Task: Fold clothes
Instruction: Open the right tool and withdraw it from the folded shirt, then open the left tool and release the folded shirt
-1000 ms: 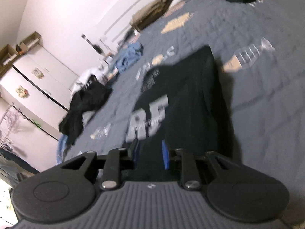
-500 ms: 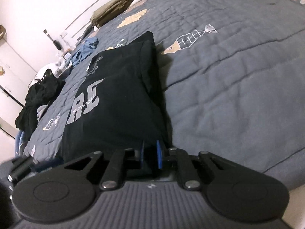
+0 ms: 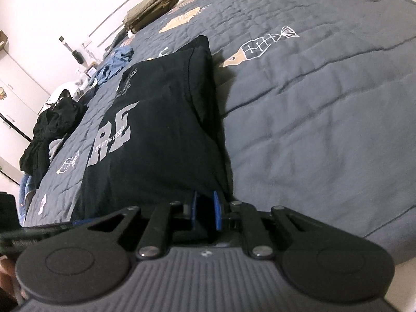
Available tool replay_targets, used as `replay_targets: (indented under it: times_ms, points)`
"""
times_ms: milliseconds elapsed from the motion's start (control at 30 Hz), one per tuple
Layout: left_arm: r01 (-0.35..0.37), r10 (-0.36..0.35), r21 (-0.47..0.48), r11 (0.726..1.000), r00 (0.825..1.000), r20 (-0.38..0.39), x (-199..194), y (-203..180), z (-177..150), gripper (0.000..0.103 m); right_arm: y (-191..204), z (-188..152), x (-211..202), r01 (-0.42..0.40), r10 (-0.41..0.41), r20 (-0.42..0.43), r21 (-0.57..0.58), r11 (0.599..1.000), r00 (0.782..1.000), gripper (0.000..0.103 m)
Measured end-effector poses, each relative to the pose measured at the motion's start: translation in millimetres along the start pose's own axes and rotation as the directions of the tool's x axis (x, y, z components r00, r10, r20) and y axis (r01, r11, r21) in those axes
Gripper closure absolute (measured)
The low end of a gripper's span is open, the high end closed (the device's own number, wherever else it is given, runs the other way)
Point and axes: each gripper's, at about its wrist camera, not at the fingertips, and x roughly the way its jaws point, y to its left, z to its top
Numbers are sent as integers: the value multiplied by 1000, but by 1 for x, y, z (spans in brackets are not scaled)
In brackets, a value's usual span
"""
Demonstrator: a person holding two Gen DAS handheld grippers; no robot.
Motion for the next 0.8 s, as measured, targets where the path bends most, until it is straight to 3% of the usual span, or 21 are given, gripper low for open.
replay_targets:
  times_ms: [67, 100, 133, 200, 233, 333, 500, 567, 667, 800]
  points:
    - [-41, 40, -34, 999, 999, -4, -8, 11, 2, 68, 1, 0, 0, 14, -14, 4, -18, 1000, 1000, 89]
    - [-41, 41, -54, 998, 999, -10, -10, 15, 2, 69, 2, -1, 0, 47, -47, 6, -30, 998, 999, 74]
    - [-43, 42, -66, 997, 999, -9, -14, 18, 3, 70, 2, -1, 0, 76, -75, 12, -45, 996, 997, 68]
    - [-46, 48, -56, 997, 998, 27, -24, 15, 6, 69, 4, 1, -5, 79, -78, 21, -50, 996, 997, 67]
    - [-48, 51, -51, 998, 998, 46, -29, 13, 8, 68, 5, 2, -7, 79, -78, 25, -51, 996, 997, 67]
    - [-35, 39, -28, 999, 991, 129, -47, 7, 11, 45, 13, 5, -20, 98, -92, 66, -94, 991, 994, 67]
    - [6, -2, -22, 1000, 975, 221, -59, -4, 18, 43, 23, 19, -49, 7, 7, 152, -89, 996, 988, 66]
    - [9, -1, -33, 999, 975, 224, -57, -3, 21, 43, 30, 24, -55, -79, 96, 187, -98, 992, 978, 65]
    - [7, 4, -51, 999, 977, 215, -53, -1, 22, 42, 43, 25, -43, -165, 186, 178, -126, 978, 966, 61]
    - [-12, 24, -60, 998, 979, 200, -47, 3, 19, 42, 55, 22, -8, -193, 206, 107, -120, 974, 973, 60]
